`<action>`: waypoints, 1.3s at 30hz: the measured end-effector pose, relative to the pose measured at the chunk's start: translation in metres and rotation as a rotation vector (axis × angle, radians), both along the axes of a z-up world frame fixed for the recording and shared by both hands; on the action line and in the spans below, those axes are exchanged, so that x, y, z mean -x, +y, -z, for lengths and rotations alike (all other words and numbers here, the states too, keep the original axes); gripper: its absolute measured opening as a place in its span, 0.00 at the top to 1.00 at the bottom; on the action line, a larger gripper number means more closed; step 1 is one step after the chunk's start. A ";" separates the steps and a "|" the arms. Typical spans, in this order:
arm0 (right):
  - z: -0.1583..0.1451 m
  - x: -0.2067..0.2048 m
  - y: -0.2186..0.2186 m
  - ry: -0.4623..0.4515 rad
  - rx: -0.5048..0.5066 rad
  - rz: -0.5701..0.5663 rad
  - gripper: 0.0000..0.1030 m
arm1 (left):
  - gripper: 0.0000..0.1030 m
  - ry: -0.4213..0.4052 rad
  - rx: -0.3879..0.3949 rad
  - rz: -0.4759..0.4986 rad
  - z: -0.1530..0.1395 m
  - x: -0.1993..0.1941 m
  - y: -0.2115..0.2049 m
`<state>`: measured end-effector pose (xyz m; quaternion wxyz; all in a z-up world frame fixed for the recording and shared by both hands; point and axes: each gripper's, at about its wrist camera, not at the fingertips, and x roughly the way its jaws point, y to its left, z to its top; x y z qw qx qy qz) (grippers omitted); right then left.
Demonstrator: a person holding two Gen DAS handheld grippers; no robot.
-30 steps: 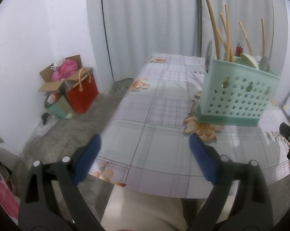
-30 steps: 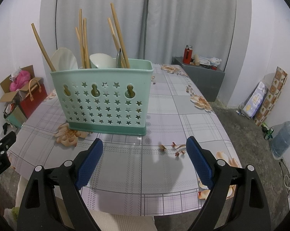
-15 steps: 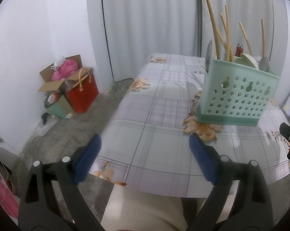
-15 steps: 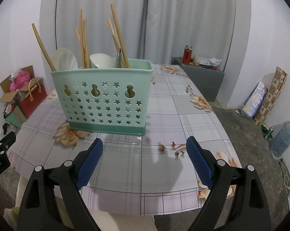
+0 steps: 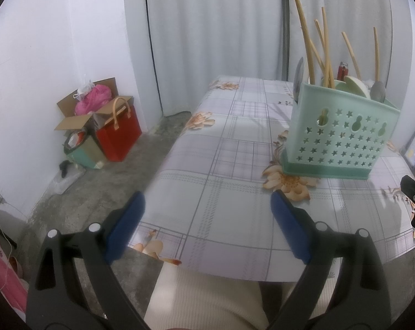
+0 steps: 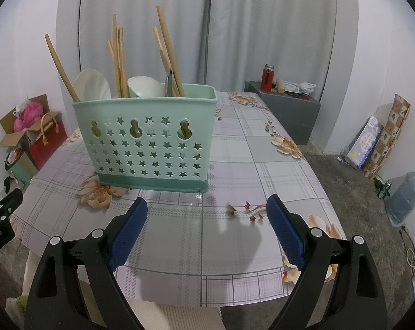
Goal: Organize utensils
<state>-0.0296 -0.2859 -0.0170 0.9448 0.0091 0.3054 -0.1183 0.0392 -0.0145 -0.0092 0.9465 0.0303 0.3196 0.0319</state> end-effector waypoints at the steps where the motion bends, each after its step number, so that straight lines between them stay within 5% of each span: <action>1: 0.000 0.000 0.000 0.001 -0.001 0.001 0.17 | 0.14 0.000 0.000 0.000 0.000 0.000 0.000; 39: 0.001 0.001 0.000 -0.002 -0.001 0.002 0.17 | 0.14 0.002 0.003 -0.001 0.000 0.002 -0.003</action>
